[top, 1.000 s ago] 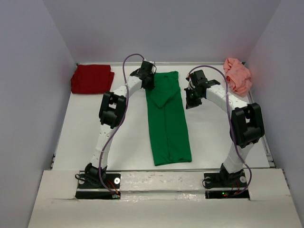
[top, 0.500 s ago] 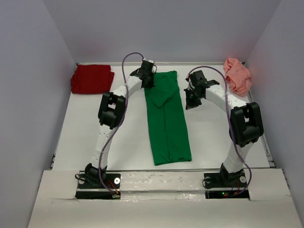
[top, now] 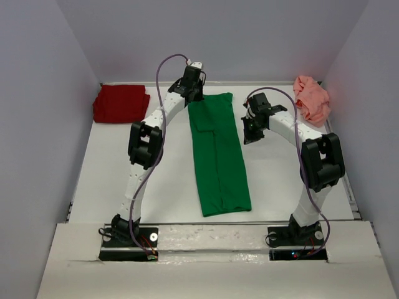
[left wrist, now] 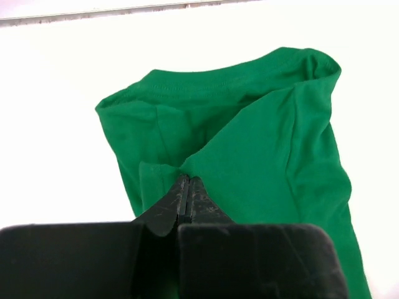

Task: Fold and stack the t-shirts
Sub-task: Fold the tshirt

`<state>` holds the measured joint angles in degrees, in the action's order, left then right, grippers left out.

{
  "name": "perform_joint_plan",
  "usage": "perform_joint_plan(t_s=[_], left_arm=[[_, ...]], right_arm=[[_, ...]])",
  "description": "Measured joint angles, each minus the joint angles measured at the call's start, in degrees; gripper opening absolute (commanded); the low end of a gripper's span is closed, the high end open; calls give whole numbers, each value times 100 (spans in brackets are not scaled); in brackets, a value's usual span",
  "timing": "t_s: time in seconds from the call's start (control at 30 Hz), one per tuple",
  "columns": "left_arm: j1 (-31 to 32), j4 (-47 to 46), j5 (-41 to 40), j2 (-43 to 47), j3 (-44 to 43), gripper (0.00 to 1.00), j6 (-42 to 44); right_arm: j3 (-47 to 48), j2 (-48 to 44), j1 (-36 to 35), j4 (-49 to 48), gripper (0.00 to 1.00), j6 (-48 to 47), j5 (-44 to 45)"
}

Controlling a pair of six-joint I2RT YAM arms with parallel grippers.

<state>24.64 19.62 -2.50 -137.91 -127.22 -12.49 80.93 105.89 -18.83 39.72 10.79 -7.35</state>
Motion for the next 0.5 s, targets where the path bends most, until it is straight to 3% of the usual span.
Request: perform_joint_plan(t_s=[0.1, 0.23, 0.37, 0.4, 0.5], left_arm=[[-28, 50, 7, -256, -404, 2, 2], [-116, 129, 26, -496, -459, 15, -20], [-236, 205, 33, -723, -435, 41, -61], [-267, 210, 42, -752, -393, 55, -92], [-328, 245, 20, -754, -232, 74, -149]], right_arm=[[0, 0, 0, 0, 0, -2, 2], [0, 0, 0, 2, 0, -4, 0], [0, 0, 0, 4, 0, -4, -4], [0, 0, 0, 2, 0, -4, -9], [0, 0, 0, 2, 0, -2, -20]])
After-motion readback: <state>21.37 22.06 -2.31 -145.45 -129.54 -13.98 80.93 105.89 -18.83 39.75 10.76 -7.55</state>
